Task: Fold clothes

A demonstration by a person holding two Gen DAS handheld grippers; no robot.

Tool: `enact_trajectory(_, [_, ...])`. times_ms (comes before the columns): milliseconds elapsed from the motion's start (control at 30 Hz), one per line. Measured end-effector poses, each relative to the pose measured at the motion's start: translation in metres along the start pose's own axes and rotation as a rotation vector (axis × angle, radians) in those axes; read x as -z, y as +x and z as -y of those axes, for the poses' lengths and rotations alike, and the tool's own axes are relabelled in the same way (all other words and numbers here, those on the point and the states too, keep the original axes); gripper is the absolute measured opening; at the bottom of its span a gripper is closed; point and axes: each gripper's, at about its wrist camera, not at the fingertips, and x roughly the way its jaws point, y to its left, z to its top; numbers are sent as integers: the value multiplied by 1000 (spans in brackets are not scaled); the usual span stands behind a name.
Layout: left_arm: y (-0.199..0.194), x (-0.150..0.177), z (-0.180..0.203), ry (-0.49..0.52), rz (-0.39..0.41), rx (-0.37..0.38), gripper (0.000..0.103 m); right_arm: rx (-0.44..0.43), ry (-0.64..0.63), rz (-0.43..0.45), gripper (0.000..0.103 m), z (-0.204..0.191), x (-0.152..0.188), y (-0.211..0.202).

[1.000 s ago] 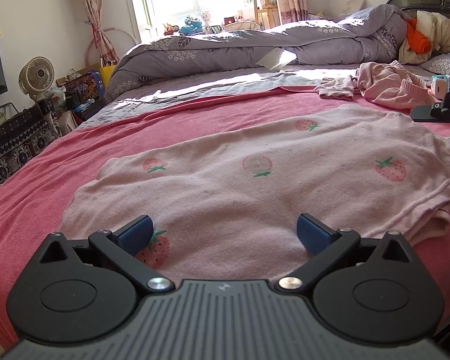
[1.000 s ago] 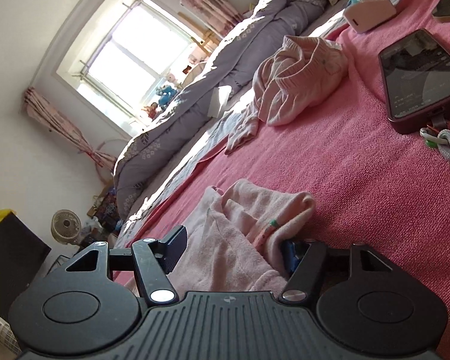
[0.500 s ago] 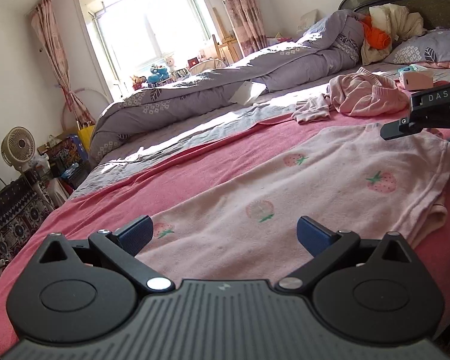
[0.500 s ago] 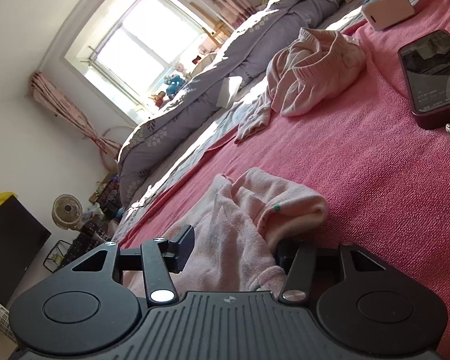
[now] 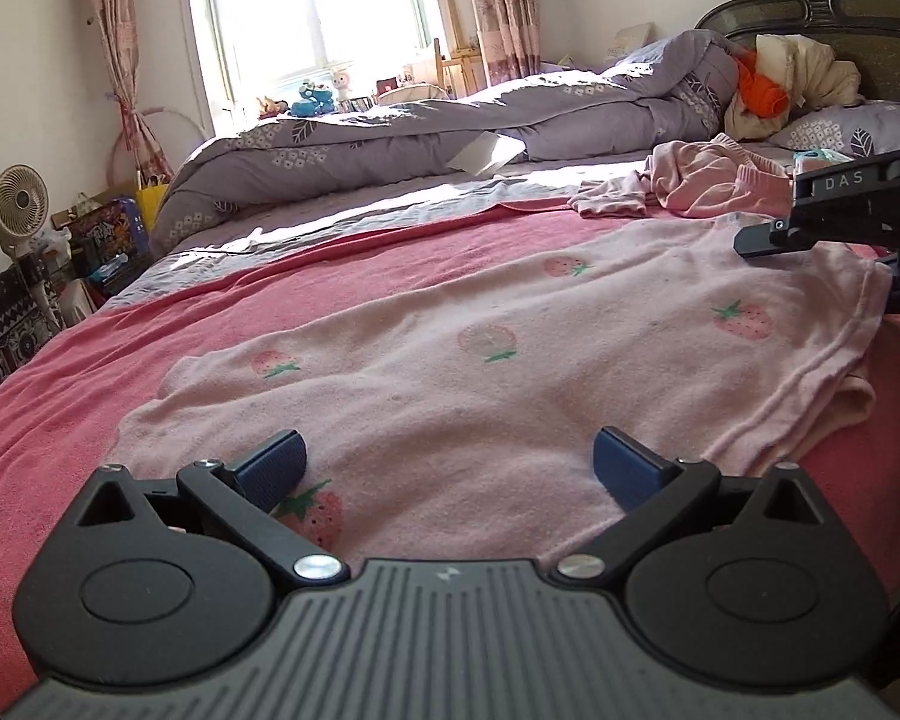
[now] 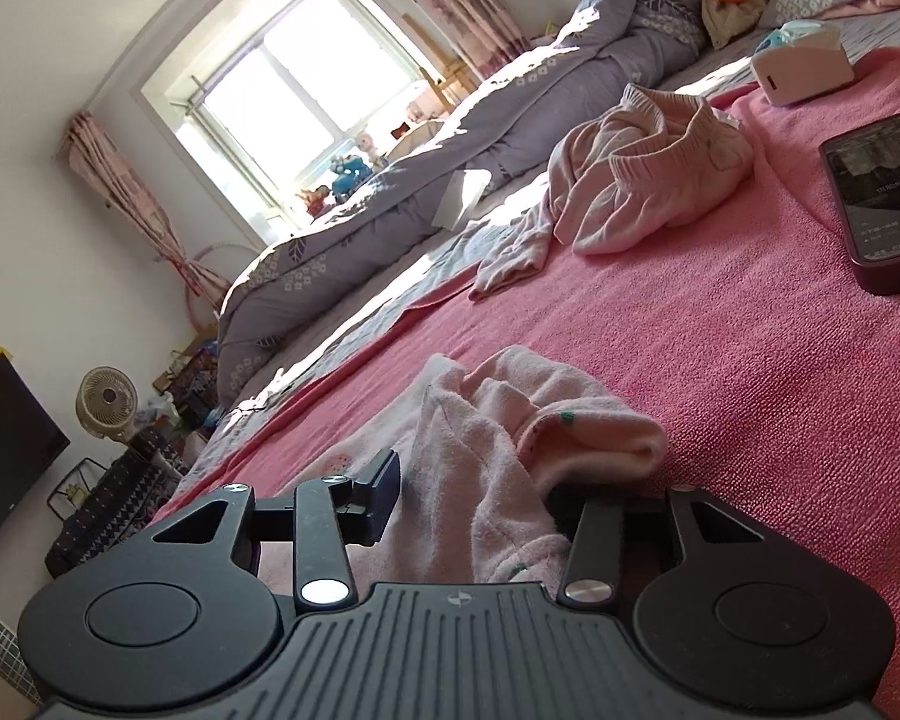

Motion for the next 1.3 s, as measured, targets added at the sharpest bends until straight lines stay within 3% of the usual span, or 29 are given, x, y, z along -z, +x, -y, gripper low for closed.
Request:
enact_trajectory(133, [-18,6,-1,32,-1,-17,103,-17,2,-4,28,-5,-5,-2])
enact_trajectory(233, [-45,11,-24,-9,31,-142,103,-53,-115,20,23,-38,-5,-9])
enact_trajectory(333, [-61,21,-64,-110,-8,-220,103,-133,-291,24,22,-95,7,-13])
enact_trajectory(500, [-73,46,-121,-292,-76,-319,103,-284,-647,-71,20,-194,87,1])
enact_trajectory(600, [-77,59,-140,-388,-95,-279,103,-250,-802,-147,20,-213,141,19])
enact_trajectory(633, [-78,63,-143,-406,-93,-262,103,-216,-871,-92,20,-214,154,16])
enact_trajectory(667, [-79,64,-145,-412,-90,-255,103,-183,-959,-10,24,-216,166,7])
enact_trajectory(733, [-77,66,-146,-414,-87,-249,103,-124,-1080,112,64,-219,180,-8])
enact_trajectory(767, [-76,67,-146,-417,-86,-246,103,-98,-1133,168,92,-220,186,-16])
enact_trajectory(833, [-74,68,-146,-424,-83,-237,103,-72,-1210,221,93,-217,195,-23])
enact_trajectory(867, [-73,68,-146,-427,-82,-234,103,-67,-1244,226,90,-216,200,-23])
enact_trajectory(933, [-75,68,-147,-433,-79,-229,103,-86,-1276,183,74,-215,208,-20])
enact_trajectory(1000, [-79,68,-149,-441,-74,-230,103,-119,-1271,136,46,-218,213,-17])
enact_trajectory(1033, [-81,68,-151,-445,-71,-231,103,-127,-1274,129,43,-221,215,-16])
enact_trajectory(1100, [-87,68,-155,-451,-63,-248,103,-134,-1263,142,23,-227,211,-16])
enact_trajectory(1300, [-108,73,-182,-505,-28,-339,103,-235,-1040,144,12,-258,158,-24])
